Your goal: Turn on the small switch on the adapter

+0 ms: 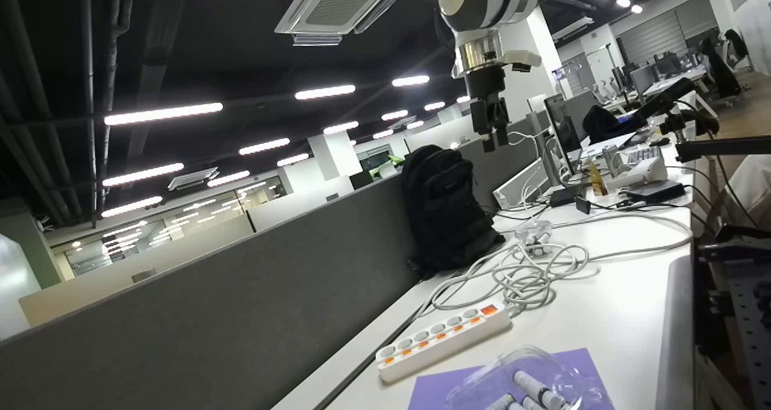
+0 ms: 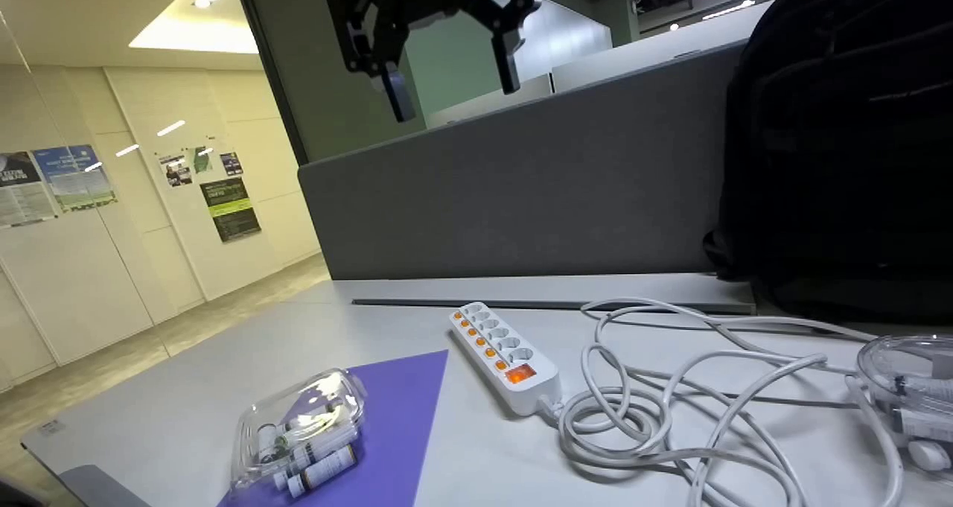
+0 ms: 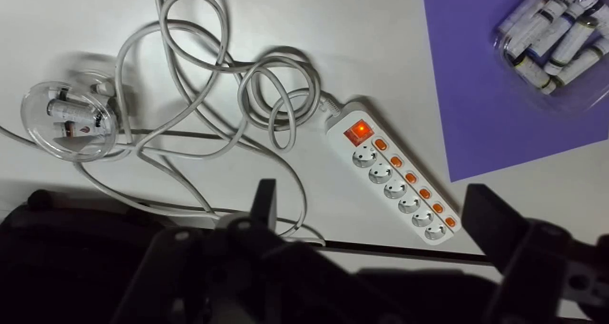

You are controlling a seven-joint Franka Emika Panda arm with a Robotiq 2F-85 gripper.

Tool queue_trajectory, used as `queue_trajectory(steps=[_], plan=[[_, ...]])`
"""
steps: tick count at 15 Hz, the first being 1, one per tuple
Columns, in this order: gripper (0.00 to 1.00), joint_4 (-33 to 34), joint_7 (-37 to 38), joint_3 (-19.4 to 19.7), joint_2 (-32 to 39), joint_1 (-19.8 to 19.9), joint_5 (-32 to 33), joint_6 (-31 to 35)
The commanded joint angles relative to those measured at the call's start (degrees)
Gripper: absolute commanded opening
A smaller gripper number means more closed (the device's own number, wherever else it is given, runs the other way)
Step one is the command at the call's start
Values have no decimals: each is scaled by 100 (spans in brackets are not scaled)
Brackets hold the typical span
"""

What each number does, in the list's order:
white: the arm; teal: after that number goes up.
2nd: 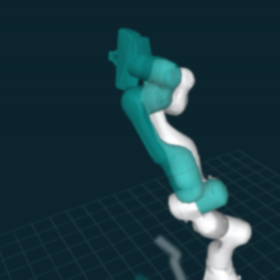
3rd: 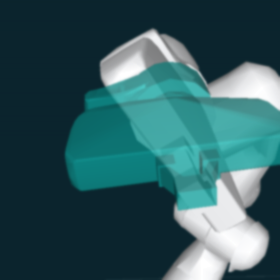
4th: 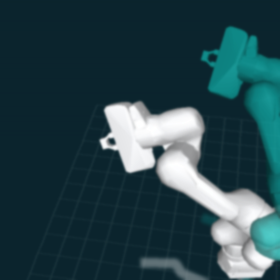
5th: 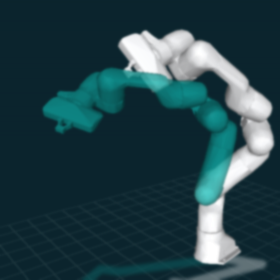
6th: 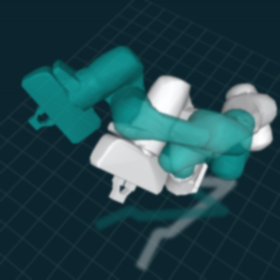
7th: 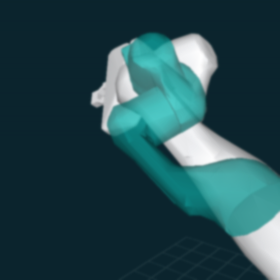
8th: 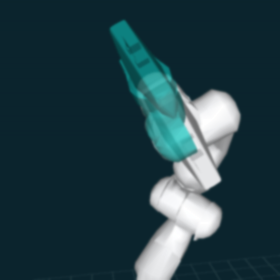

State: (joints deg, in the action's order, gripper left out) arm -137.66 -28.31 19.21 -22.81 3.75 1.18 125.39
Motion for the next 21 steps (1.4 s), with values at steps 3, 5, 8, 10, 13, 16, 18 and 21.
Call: queue_trajectory(steps=[3, 5, 8, 10, 13, 16, 18, 21], plan=[[100, 10, -38, -101, 15, 108, -53, -14], [100, -89, -74, -121, 25, 72, -80, 141], [100, -428, -157, -179, 67, -32, -228, 721], [100, -752, -309, -209, 139, -162, -436, 1199], [75, -1120, -567, -295, 407, -395, -684, 1605], [60, -1173, -704, -451, 859, -615, -982, 1622], [46, -1044, -745, -600, 1263, -701, -1136, 1617], [25, -863, -795, -861, 1852, -695, -1249, 1842]])
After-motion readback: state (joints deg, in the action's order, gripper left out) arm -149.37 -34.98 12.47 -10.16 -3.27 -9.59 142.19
